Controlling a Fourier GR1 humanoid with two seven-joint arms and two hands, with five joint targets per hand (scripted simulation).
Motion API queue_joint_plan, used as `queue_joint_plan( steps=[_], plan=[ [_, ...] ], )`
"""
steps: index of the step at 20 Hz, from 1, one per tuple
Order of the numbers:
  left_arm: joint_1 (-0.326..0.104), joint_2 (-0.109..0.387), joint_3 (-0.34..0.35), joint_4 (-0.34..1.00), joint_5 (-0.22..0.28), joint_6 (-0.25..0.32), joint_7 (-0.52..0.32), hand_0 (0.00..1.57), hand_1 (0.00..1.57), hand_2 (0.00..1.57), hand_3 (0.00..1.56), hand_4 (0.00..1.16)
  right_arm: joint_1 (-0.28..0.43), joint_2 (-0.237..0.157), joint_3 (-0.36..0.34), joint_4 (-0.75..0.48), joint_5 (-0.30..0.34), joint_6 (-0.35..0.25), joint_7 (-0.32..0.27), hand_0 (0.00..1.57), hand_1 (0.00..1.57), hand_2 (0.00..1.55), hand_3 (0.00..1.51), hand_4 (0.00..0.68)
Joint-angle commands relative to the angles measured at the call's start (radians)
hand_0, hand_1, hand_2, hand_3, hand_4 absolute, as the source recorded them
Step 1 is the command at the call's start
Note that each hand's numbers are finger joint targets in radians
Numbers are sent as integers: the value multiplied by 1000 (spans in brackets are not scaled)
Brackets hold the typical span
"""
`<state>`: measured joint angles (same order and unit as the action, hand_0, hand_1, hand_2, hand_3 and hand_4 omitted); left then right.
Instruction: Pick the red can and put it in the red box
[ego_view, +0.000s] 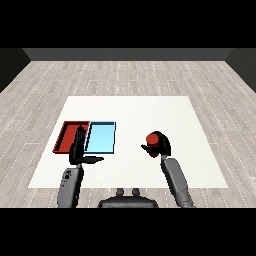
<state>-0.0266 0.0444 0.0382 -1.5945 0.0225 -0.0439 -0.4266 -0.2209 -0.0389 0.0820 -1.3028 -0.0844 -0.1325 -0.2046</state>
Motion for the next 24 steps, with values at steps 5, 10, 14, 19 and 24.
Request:
queue_joint_plan(
  steps=[5, 10, 14, 19, 24],
  plan=[
    [8, -17, -65, -30, -30, -3, 42, 0, 0, 0, 0, 0, 20, -61, -47, -197, -3, 19, 50, 1571, 1571, 1471, 1401, 610],
    [-21, -37, -120, -59, 7, -23, 105, 0, 0, 0, 0, 0, 72, -71, -61, -373, -37, 25, 88, 1558, 1558, 1459, 1406, 611],
    [-31, -44, -134, -26, 27, -38, 93, 0, 0, 0, 0, 0, -41, 35, 89, -360, 95, -161, 129, 1561, 1561, 1460, 1408, 602],
    [-74, -44, -238, -77, -12, -16, 207, 0, 0, 0, 0, 0, -160, 38, 219, -259, 62, -328, 92, 1557, 1557, 1457, 1409, 598],
    [-84, -44, -346, -107, -6, 80, 277, 0, 0, 0, 0, 0, -162, 39, 192, -258, 49, -313, 42, 1571, 1571, 1469, 1415, 650]
  ],
)
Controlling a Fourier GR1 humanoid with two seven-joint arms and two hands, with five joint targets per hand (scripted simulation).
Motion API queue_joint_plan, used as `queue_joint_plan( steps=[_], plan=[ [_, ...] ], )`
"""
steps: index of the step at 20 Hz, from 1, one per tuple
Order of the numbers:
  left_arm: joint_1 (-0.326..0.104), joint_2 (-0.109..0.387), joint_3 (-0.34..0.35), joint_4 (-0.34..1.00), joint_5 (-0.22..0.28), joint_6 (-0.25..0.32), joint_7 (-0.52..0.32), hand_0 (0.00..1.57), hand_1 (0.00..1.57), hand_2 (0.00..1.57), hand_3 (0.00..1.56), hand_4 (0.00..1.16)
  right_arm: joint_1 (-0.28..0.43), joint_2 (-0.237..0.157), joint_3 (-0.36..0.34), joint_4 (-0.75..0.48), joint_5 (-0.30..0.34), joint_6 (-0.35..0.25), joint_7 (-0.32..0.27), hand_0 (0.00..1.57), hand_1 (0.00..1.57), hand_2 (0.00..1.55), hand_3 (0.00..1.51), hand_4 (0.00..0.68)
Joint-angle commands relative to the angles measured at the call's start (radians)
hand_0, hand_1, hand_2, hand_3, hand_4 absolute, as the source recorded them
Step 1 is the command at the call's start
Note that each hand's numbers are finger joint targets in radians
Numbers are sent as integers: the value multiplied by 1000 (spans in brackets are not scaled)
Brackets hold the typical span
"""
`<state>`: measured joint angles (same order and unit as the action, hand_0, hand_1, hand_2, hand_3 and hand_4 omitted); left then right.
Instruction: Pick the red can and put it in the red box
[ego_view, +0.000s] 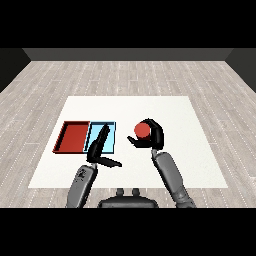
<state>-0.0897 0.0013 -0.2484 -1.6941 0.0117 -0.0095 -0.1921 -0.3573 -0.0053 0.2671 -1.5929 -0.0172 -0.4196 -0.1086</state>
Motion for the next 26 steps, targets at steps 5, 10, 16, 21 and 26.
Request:
queue_joint_plan(
  steps=[5, 10, 16, 21, 26],
  plan=[
    [-86, -1, -38, 62, 55, 15, 36, 0, 0, 0, 0, 0, -73, -1, -55, 11, 15, 40, 8, 1571, 1571, 1483, 1427, 649],
    [-92, -1, -73, 170, 75, 20, 0, 0, 0, 0, 0, 0, 21, 5, 42, -7, 21, -8, -80, 1571, 1571, 1480, 1421, 647],
    [-157, -1, -195, 265, 143, 131, -8, 0, 0, 0, 0, 0, -68, 5, 12, 25, 6, 0, -32, 1571, 1571, 1477, 1412, 648],
    [-207, -1, -228, 249, 189, 174, 73, 0, 0, 0, 0, 0, -123, 5, 121, 44, -12, -130, -19, 1571, 1571, 1480, 1416, 648],
    [-276, -1, -236, 339, 266, 178, 29, 0, 0, 0, 0, 0, 3, 5, 163, -32, -1, -69, -53, 1571, 1571, 1476, 1412, 633]
  ],
)
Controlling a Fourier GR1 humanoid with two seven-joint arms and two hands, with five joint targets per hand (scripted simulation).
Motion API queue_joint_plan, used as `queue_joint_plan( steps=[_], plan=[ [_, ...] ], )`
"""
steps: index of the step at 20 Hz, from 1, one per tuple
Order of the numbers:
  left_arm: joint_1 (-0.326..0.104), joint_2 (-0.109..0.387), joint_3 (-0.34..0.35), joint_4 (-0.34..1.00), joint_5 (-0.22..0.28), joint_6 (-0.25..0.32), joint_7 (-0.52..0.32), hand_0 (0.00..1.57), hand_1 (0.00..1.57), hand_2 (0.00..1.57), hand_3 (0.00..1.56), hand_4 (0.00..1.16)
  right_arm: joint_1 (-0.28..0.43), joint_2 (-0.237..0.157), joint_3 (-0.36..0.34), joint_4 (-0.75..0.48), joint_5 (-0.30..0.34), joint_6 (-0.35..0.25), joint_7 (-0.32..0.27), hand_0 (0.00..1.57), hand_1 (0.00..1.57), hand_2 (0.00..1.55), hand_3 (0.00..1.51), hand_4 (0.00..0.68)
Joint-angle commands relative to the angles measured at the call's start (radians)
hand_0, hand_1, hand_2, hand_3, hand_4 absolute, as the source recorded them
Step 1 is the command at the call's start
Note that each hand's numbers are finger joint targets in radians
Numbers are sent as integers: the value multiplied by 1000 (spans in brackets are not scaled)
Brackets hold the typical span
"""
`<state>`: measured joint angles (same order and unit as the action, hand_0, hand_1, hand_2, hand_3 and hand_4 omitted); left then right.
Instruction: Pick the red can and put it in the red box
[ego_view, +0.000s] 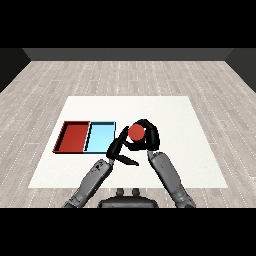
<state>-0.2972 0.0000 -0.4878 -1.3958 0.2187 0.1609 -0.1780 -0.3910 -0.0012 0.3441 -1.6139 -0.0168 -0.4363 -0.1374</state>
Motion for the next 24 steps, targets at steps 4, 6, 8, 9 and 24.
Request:
queue_joint_plan(
  steps=[4, 6, 8, 9, 24],
  plan=[
    [-36, 0, -24, 63, 38, 10, -33, 0, 0, 0, 0, 0, -62, 1, 49, 7, -18, -42, 32, 1571, 1571, 1482, 1416, 644],
    [-104, 0, -14, 43, 63, 46, 59, 0, 0, 0, 0, 0, -66, 1, 95, 25, -42, -114, -6, 1571, 1571, 1479, 1412, 629],
    [-88, 0, -34, 89, 68, 44, -23, 0, 0, 0, 0, 0, -45, 1, 153, -16, 3, -165, -4, 1571, 1571, 1480, 1408, 623],
    [-35, 0, -93, 47, 77, 61, -41, 0, 0, 0, 0, 0, -61, 1, 172, 73, -54, -164, -74, 1571, 1571, 1475, 1403, 628],
    [-73, 0, -7, 19, 109, 274, -32, 1571, 1571, 1571, 1502, 1141, -112, 1, 195, 46, -72, -178, -3, 1571, 1571, 1474, 1399, 630]
  ],
)
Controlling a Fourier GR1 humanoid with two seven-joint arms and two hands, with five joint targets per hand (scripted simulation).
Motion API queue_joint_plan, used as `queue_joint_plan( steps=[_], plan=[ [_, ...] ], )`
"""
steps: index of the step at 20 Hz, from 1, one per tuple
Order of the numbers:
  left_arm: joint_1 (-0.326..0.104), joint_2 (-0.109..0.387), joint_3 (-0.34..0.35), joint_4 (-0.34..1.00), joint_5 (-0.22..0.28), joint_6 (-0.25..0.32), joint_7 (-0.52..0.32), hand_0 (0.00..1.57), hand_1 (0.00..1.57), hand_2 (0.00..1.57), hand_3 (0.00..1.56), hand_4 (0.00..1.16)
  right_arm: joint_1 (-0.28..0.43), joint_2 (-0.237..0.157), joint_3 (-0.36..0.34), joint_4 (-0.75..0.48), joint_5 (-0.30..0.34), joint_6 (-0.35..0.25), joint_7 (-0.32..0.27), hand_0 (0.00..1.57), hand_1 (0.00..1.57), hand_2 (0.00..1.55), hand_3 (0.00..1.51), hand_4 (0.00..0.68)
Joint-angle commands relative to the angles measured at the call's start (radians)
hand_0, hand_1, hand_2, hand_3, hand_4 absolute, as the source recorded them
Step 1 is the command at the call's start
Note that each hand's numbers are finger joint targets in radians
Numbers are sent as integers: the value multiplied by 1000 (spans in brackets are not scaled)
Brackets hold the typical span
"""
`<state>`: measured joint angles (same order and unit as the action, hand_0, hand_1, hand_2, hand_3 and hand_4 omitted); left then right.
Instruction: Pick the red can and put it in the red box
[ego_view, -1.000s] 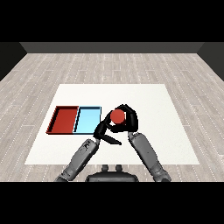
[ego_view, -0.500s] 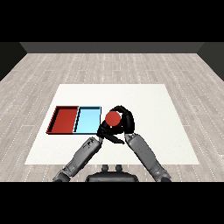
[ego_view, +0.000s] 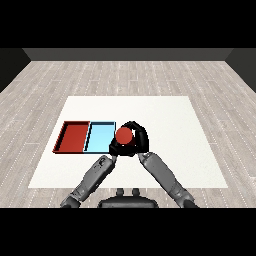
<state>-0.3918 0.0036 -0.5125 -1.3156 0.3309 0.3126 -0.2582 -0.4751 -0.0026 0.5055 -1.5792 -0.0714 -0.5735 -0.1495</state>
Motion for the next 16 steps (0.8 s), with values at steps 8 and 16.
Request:
queue_joint_plan(
  steps=[8, 16],
  plan=[
    [4, -3, -37, -67, -15, 182, 114, 1571, 1571, 1571, 1497, 1123, 3, 2, -83, -11, -37, 91, -19, 1571, 1571, 1473, 1403, 632],
    [-14, -3, -28, -33, -16, 219, 60, 1571, 1571, 1571, 1492, 1130, 23, 2, -6, -51, 17, 15, 32, 1571, 1571, 1461, 1394, 630]
  ],
)
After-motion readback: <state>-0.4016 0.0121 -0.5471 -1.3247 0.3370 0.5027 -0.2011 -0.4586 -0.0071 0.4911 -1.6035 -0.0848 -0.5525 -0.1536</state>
